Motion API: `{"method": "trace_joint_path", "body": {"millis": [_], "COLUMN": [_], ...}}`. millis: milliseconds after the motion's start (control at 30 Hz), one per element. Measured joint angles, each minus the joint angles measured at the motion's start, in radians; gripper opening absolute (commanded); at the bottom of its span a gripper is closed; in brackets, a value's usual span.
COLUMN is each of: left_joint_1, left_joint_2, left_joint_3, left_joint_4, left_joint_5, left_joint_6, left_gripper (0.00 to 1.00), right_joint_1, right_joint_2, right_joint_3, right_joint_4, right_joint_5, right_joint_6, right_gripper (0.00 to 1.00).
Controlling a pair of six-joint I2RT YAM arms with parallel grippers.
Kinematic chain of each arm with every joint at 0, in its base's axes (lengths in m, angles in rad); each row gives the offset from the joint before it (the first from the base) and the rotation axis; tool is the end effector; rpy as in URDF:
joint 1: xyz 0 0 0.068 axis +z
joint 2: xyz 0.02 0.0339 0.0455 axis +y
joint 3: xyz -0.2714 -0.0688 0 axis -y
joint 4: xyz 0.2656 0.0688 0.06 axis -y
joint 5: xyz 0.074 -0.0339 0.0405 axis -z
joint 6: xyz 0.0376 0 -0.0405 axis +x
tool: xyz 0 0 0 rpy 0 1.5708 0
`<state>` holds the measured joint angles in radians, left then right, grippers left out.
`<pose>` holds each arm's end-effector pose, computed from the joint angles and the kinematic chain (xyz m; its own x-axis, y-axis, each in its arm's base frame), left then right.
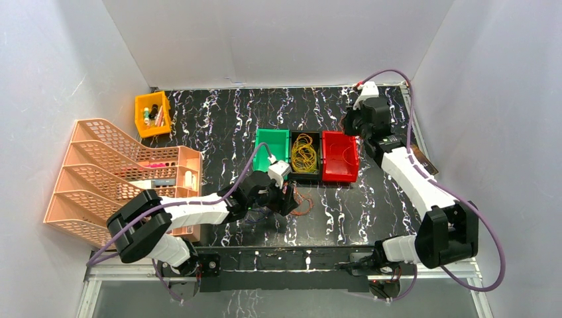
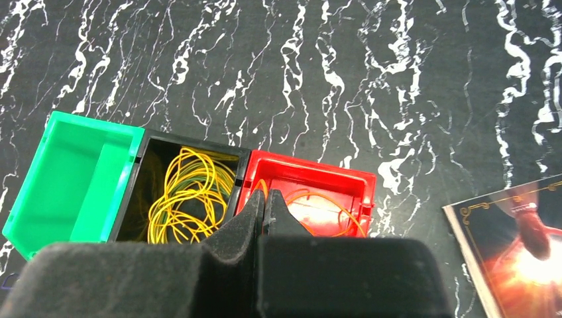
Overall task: Untangle the cables
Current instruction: Place the cable in the bin.
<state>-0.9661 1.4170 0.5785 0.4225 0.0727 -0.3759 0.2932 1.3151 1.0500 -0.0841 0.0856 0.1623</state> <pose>0.1698 -0.2505 0.1792 -0.5288 0.1211 -0.8401 0.7140 0.5986 -0.3631 0.3151 0.0918 0.3263 -0.3573 0.0603 -0.9320 -0.1554 0.9802 0.1230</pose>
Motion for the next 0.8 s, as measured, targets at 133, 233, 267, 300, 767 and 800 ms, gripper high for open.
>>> {"method": "trace_joint_path", "body": {"millis": [133, 233, 267, 300, 767, 800], "left_joint_1": [0.000, 0.000, 0.000, 0.000, 0.000, 0.000], "left_joint_2": [-0.006, -0.006, -0.006, -0.006, -0.007, -0.006], "left_joint_3": [0.000, 0.000, 0.000, 0.000, -0.002, -0.003], "left_joint_4": [-0.009, -0.013, -0.013, -0.014, -0.027, -0.027], "left_joint_5": [-0.004, -0.006, -0.006, -0.006, -0.010, -0.010], "left_joint_6": [0.000, 0.000, 0.000, 0.000, -0.003, -0.003], "left_gripper": [0.63, 0.63, 0.63, 0.64, 0.63, 0.63], "right_joint_1": [-0.009, -0.016, -0.018, -0.020, -0.072, -0.074], "right_joint_2": [0.029, 0.048, 0.053, 0.059, 0.104, 0.117], "right_joint_3": [-0.021, -0.027, -0.027, -0.029, -0.099, -0.099], "right_joint_4": [0.031, 0.060, 0.069, 0.082, 0.170, 0.169], "right_joint_5": [-0.053, -0.105, -0.123, -0.142, -0.223, -0.222], "right_joint_6": [0.020, 0.039, 0.046, 0.053, 0.175, 0.176], "right_gripper": [0.00, 0.00, 0.00, 0.00, 0.00, 0.00]}}
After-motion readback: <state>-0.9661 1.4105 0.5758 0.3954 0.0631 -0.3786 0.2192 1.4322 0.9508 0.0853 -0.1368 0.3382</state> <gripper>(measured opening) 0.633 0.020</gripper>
